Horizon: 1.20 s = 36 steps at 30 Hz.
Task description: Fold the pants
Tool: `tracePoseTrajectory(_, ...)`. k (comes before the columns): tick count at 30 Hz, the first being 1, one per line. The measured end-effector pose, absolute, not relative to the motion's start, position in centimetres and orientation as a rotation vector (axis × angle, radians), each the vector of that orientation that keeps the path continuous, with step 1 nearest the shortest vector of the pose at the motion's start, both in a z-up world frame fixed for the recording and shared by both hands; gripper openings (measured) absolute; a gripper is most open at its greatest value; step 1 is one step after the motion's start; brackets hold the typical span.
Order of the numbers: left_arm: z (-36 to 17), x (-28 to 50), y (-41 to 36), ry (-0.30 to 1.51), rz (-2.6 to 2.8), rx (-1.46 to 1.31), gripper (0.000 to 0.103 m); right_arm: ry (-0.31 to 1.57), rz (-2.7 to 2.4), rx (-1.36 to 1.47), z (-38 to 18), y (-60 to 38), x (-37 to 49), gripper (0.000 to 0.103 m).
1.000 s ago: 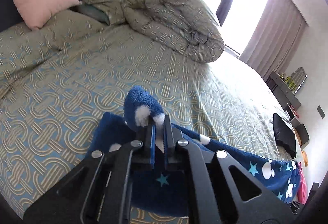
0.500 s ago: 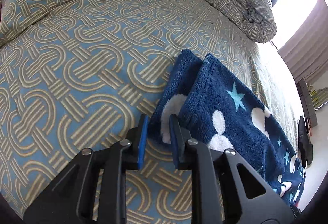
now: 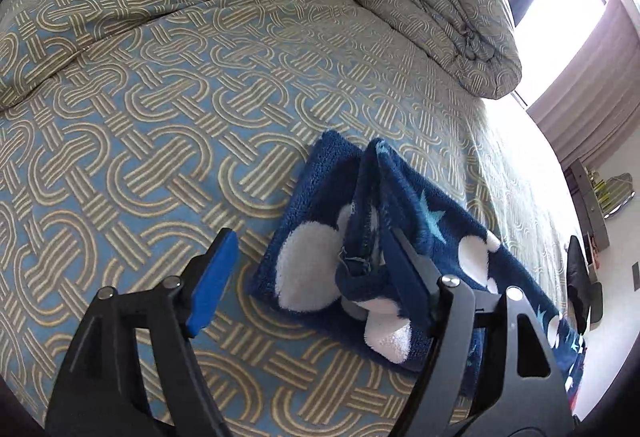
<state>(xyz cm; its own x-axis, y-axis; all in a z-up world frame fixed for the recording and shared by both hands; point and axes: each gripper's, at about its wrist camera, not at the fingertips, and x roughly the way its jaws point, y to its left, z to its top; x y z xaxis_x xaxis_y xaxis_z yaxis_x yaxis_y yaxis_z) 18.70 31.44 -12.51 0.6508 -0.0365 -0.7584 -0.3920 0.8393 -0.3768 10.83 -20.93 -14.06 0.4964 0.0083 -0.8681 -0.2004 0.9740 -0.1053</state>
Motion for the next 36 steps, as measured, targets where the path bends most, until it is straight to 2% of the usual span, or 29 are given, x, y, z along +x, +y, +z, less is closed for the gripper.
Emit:
tracePoseTrajectory(7,-12.2,17.7,29.5,0.89,0.079,-0.546,0.075,0.997,0.262,-0.15,-11.2,-18.8,13.8,0.067)
tracePoseTrajectory(15,-13.7,17.9,25.7,0.969,0.009,-0.452,0.075,0.937,0.62,-0.542,-8.9,-2.1,23.5,0.067)
tracePoseTrajectory(16,-13.8,18.1,25.8,0.964,-0.002,-0.47,0.069,0.941,0.675,-0.553,-8.8,0.0,24.7,0.067)
tracePoseTrajectory(17,-13.9,18.2,26.2,0.949,-0.002,-0.493,0.058,0.941,0.735,-0.564,-8.8,2.4,26.0,0.067)
tracePoseTrajectory(19,-14.3,18.6,27.1,0.923,0.001,-0.556,0.048,0.932,0.827,-0.608,-9.1,6.9,28.0,0.067)
tracePoseTrajectory(20,-14.6,18.9,27.8,0.915,-0.005,-0.602,0.047,0.923,0.862,-0.642,-9.6,9.1,29.0,0.067)
tracePoseTrajectory(27,-16.9,18.1,31.3,0.883,-0.054,-0.798,0.045,0.898,1.01,-0.78,-14.4,20.1,32.3,0.065)
tracePoseTrajectory(36,-16.9,18.3,31.5,0.916,-0.104,-0.772,0.048,0.889,1.031,-0.63,-13.9,21.0,35.2,0.065)
